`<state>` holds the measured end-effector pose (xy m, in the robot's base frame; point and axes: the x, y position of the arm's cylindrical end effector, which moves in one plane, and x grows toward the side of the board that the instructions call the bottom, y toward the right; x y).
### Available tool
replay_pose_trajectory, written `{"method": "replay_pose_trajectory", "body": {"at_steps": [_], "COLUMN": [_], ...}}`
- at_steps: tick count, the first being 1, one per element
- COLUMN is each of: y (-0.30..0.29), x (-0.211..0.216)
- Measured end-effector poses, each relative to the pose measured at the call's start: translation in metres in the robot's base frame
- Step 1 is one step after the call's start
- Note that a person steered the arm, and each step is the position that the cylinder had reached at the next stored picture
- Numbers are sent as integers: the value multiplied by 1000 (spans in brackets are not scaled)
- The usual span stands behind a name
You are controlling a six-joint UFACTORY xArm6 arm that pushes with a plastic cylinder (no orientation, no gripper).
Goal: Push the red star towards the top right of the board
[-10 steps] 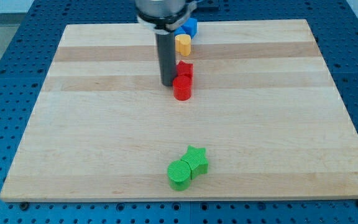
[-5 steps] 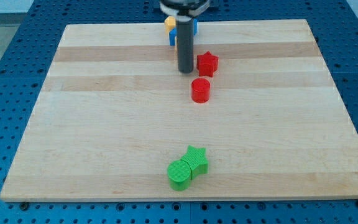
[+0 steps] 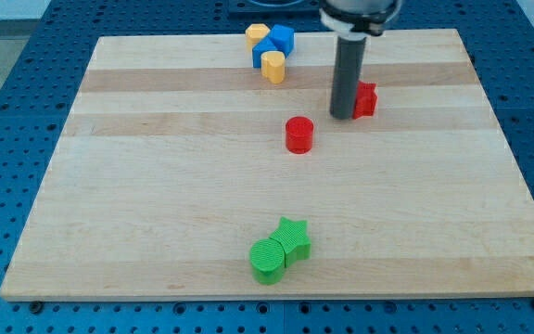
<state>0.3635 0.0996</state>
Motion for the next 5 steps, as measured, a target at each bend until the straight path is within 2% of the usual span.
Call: {"method": "replay_pose_trajectory", "body": {"at_steps": [2,3,5], "y": [81,98,-37], "x": [-54,-71,-4]}}
